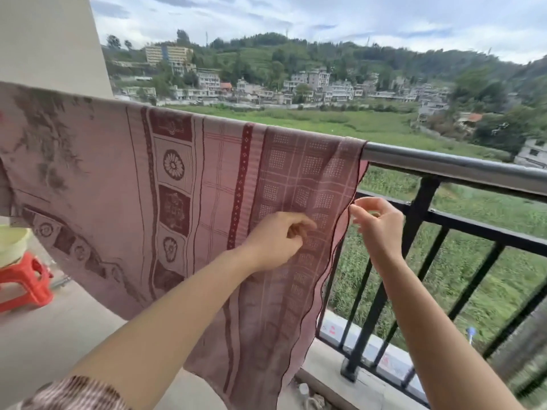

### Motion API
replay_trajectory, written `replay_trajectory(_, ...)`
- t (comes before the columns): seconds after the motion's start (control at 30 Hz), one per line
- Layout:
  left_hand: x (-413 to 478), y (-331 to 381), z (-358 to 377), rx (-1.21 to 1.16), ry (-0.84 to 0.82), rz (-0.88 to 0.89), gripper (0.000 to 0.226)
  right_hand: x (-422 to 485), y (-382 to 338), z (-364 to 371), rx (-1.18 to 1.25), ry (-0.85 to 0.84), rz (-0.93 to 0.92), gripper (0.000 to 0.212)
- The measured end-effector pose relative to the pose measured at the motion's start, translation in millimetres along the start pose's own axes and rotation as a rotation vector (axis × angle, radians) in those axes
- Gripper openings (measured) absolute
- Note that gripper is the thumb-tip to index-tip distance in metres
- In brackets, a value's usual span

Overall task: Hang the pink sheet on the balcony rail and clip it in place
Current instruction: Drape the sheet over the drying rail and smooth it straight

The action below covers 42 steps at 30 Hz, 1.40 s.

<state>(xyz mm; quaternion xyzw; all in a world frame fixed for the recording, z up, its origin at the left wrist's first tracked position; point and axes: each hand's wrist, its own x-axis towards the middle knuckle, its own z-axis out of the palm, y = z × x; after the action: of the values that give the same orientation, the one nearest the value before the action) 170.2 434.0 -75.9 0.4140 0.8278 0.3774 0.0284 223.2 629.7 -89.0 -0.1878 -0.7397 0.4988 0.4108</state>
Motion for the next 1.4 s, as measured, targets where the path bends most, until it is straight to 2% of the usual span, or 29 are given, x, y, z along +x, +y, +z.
replay_trajectory(0.03,1,-8,-4,-0.018,0.04,-0.022,0.035,-8,-7,1,0.033,0.066,-0.068,0.002)
replay_trajectory(0.07,1,-17,-8,-0.044,0.078,-0.042,0.034,-19,-16,2,0.07,0.122,-0.151,0.009)
replay_trajectory(0.13,2,-31,-16,-0.096,0.15,-0.083,0.036,-41,-36,6,0.121,0.129,-0.35,0.013)
replay_trajectory(0.23,-2,-46,-30,-0.052,0.25,-0.156,0.035,-62,-63,26,0.105,-0.148,-0.526,0.013)
replay_trajectory(0.3,-9,-61,-41,0.052,0.327,-0.212,0.035,-63,-72,53,0.016,-0.347,-0.517,0.013)
replay_trajectory(0.37,-21,-81,-54,0.135,0.385,-0.28,0.033,-60,-76,86,-0.085,-0.469,-0.491,0.012)
replay_trajectory(0.47,-45,-125,-78,0.217,0.44,-0.418,0.032,-57,-77,145,-0.183,-0.599,-0.469,0.01)
replay_trajectory(0.63,-89,-207,-136,0.221,0.484,-0.631,0.036,-61,-77,259,-0.345,-0.814,-0.45,0.009)
replay_trajectory(0.77,-108,-272,-203,0.282,0.532,-0.679,0.037,-62,-89,366,-0.45,-0.878,-0.531,0.01)
replay_trajectory(1.03,-119,-410,-379,0.354,0.536,-0.692,0.036,-70,-164,583,-0.418,-0.868,-0.587,0.018)
replay_trajectory(1.3,-94,-516,-529,0.36,0.614,-0.663,0.036,-41,-234,761,-0.495,-0.837,-0.632,0.014)
replay_trajectory(1.4,-83,-563,-574,0.363,0.632,-0.654,0.039,-27,-252,822,-0.536,-0.819,-0.681,0.006)
